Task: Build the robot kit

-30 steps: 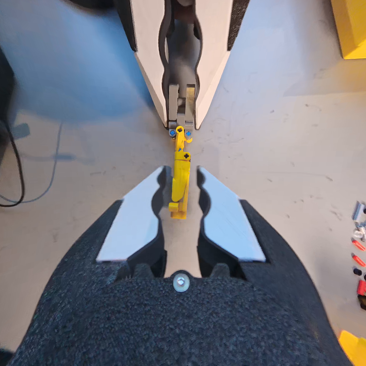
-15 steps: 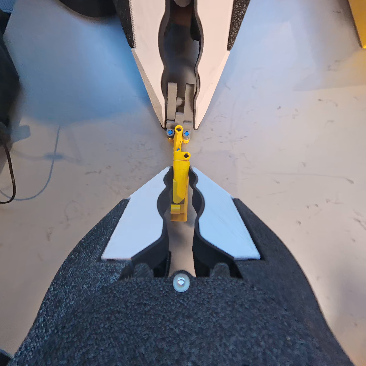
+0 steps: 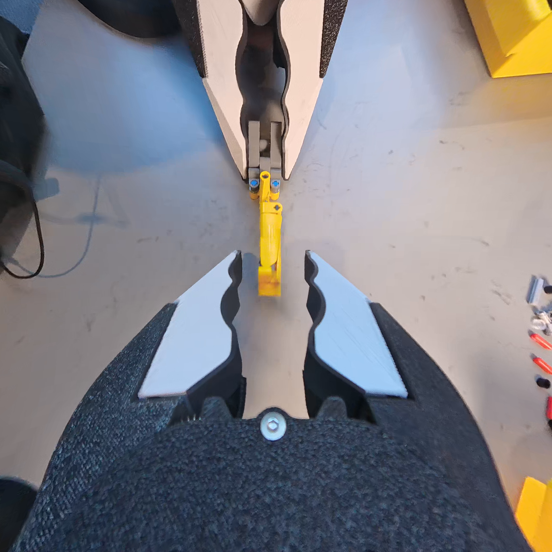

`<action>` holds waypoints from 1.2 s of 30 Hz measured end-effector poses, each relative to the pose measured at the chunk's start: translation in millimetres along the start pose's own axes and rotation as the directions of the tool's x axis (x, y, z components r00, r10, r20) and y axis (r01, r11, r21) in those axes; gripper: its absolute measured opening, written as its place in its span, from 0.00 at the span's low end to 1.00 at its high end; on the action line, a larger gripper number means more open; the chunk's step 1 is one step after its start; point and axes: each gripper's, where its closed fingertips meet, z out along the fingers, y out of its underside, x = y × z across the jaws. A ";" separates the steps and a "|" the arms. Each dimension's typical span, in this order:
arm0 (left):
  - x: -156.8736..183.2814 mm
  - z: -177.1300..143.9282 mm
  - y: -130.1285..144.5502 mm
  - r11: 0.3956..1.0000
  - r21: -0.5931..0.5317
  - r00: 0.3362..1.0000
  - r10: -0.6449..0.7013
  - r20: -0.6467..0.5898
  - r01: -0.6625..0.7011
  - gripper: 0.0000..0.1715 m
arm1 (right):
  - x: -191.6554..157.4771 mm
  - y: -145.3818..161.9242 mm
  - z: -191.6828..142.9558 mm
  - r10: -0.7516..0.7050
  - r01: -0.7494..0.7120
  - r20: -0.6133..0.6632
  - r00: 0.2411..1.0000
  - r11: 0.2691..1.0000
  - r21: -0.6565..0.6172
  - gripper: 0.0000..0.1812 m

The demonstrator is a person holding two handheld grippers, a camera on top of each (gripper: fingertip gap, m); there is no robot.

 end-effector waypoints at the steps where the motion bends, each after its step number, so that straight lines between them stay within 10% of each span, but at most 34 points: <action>1: -0.6 0.0 0.0 1.000 0.000 1.000 0.002 0.004 -0.002 0.15 | -0.5 2.5 -1.9 0.000 0.000 -0.003 1.000 1.000 -0.001 0.23; 26: -17.6 -7.9 -18.3 0.993 0.108 0.993 0.043 0.114 -0.055 0.20 | 10.3 15.3 6.4 0.051 -0.047 -0.083 0.995 0.997 0.055 0.08; 31: -74.4 -83.4 -49.5 0.940 0.341 0.930 -0.105 0.353 -0.023 0.29 | 14.3 30.2 -7.1 0.050 -0.049 -0.090 0.995 0.999 0.014 0.07; 36: -178.1 -230.0 -39.1 0.928 0.362 0.667 -0.321 0.672 0.082 0.34 | 11.3 47.7 -29.0 0.078 -0.077 -0.129 0.989 0.997 0.009 0.09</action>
